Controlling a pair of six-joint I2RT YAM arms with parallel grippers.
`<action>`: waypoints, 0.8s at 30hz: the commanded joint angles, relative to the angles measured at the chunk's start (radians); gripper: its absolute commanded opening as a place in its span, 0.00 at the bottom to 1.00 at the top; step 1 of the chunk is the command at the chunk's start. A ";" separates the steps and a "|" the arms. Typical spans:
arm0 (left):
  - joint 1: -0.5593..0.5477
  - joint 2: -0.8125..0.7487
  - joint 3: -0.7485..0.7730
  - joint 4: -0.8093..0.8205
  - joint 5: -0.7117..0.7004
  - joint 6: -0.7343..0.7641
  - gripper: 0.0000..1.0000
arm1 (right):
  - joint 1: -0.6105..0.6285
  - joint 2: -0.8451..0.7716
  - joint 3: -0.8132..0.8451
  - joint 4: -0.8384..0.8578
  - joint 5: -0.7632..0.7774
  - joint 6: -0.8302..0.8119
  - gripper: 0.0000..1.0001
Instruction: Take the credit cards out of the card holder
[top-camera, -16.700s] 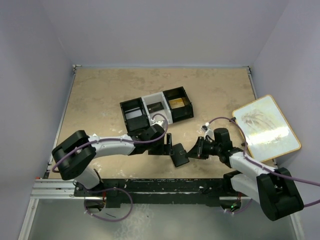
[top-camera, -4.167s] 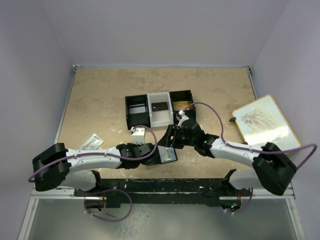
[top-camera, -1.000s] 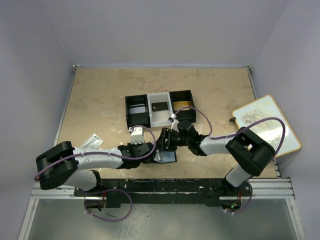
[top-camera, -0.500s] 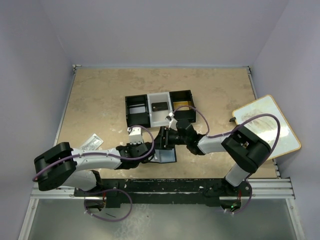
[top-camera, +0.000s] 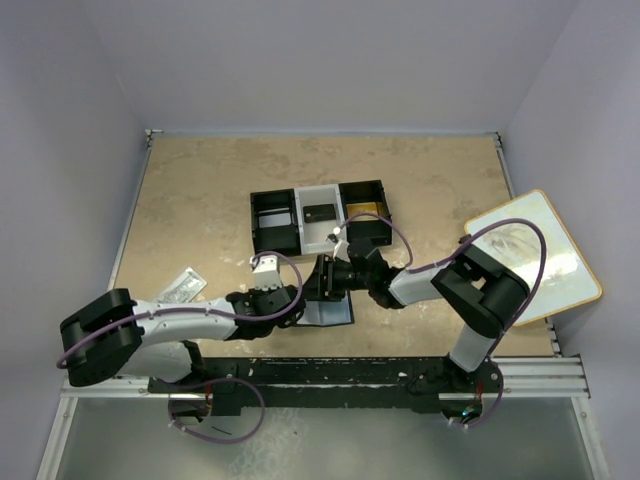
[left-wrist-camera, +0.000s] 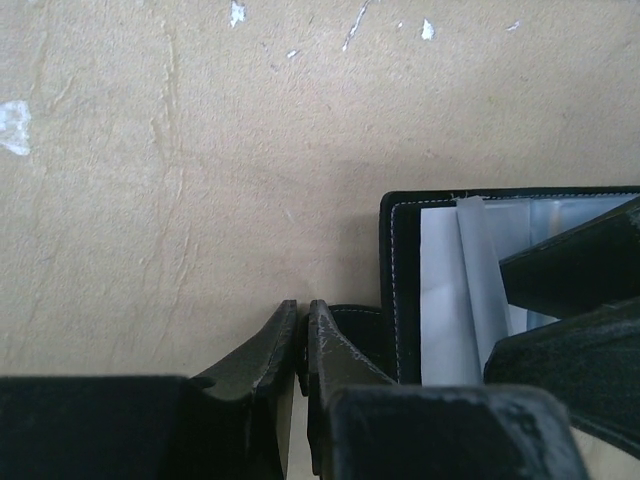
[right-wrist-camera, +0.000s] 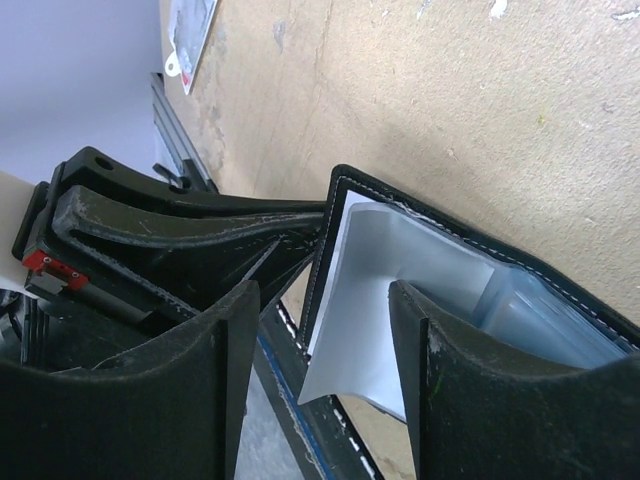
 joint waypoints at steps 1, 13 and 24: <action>0.005 -0.041 -0.032 -0.125 0.036 -0.022 0.06 | 0.007 0.001 0.021 -0.021 0.029 0.005 0.56; 0.007 -0.184 0.013 -0.249 0.019 -0.032 0.31 | 0.019 0.038 0.027 -0.006 0.005 -0.012 0.49; 0.007 -0.266 0.161 -0.382 -0.063 -0.040 0.34 | 0.045 0.113 0.030 0.033 -0.006 0.021 0.25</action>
